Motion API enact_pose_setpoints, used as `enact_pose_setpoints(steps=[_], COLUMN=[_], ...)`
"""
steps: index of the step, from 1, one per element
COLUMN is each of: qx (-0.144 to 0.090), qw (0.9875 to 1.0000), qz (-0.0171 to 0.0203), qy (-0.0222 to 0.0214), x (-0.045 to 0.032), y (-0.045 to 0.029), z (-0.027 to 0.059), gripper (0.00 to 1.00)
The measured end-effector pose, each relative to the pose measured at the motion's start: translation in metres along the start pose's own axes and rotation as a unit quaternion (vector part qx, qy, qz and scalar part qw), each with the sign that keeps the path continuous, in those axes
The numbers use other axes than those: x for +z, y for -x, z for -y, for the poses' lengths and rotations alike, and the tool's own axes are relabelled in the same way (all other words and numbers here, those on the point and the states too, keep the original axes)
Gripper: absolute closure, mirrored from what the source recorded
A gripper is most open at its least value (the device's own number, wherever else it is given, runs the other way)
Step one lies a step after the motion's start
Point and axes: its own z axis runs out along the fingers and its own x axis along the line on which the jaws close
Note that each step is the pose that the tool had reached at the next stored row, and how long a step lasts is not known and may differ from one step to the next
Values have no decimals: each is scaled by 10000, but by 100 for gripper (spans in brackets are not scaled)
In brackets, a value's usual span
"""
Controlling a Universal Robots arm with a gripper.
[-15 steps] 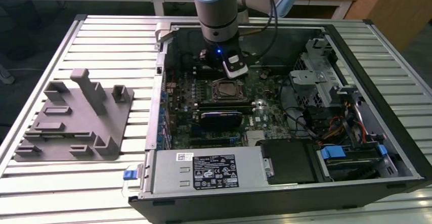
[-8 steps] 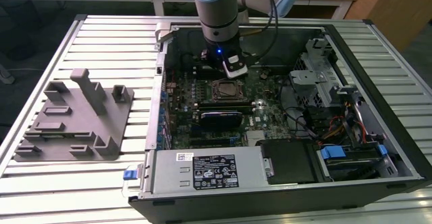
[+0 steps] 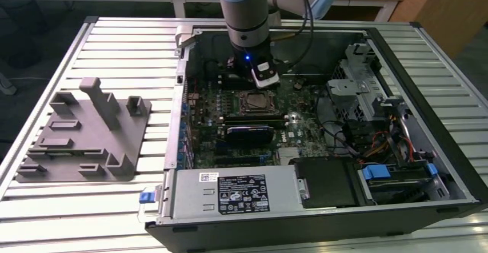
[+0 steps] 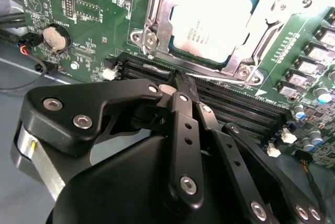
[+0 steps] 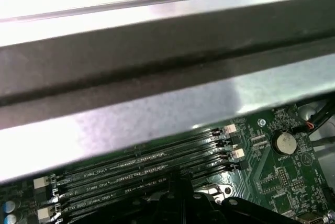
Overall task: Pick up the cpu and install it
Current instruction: 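Install the first cpu locking lever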
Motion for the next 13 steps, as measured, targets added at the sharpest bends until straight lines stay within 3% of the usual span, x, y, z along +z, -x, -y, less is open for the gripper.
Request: enact_pose_setpoints(steps=[3,4,13], qx=[-21,-24,39], qw=[9999,9999,9999], qz=[25,30,45], qy=[-102,-118,-128], x=[8,13,29], y=[-1,-2,-1], z=[2,3,1], gripper=[89,89,89])
